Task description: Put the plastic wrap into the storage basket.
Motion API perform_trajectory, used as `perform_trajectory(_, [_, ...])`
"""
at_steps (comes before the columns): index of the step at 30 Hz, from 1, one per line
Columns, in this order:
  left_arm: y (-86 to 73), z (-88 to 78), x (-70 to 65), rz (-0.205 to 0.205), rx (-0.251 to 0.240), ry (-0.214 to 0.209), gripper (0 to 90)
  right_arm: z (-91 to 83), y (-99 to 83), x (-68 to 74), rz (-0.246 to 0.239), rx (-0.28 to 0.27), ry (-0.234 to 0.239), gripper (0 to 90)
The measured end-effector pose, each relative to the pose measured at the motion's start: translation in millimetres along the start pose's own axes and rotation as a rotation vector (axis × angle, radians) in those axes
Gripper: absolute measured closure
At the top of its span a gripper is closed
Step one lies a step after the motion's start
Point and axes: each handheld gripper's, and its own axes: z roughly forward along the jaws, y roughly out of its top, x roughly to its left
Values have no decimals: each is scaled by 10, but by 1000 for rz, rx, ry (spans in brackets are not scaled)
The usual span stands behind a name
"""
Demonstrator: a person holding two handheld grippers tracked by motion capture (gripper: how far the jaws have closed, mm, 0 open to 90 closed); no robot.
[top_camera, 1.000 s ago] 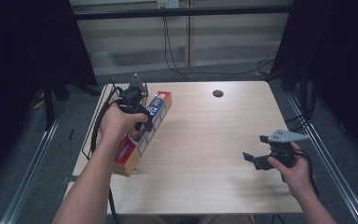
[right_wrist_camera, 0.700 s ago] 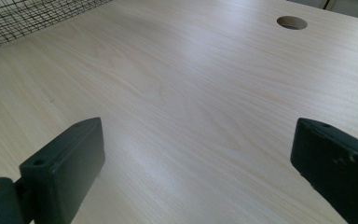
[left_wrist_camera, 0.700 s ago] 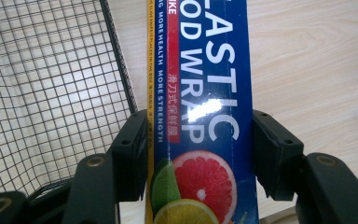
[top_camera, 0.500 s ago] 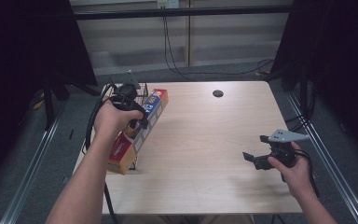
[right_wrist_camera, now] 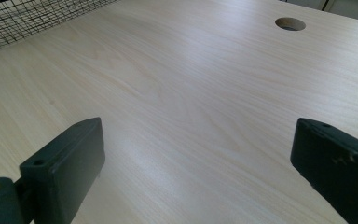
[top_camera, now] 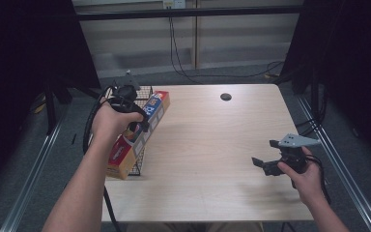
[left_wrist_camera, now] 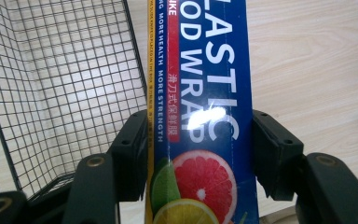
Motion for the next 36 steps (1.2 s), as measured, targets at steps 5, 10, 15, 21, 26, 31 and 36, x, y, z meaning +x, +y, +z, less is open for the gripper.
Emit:
perform_trajectory(5, [-16, -35, 49, 0, 4, 6, 444, -4, 1, -4, -1, -3, -1, 27])
perform_trajectory(10, [-41, -68, 108, -19, -5, 12, 445, -5, 2, -4, 3, -3, -1, 27])
perform_trajectory(15, [-65, -99, 160, -35, -12, 22, 447, -8, 3, -6, 4, -5, -5, 27])
perform_trajectory(21, [-97, -120, 235, -52, -17, 21, 446, -17, 6, -15, 8, -8, -7, 27])
perform_trajectory(26, [-120, -106, 277, -56, -14, 34, 446, -16, 6, -14, 7, -8, -7, 27])
perform_trajectory(31, [-138, -112, 330, -67, -18, 32, 446, -20, 5, -18, 6, -8, -5, 27])
perform_trajectory(36, [-156, -129, 369, -83, -23, 41, 446, -17, 6, -24, 6, -9, -9, 27])
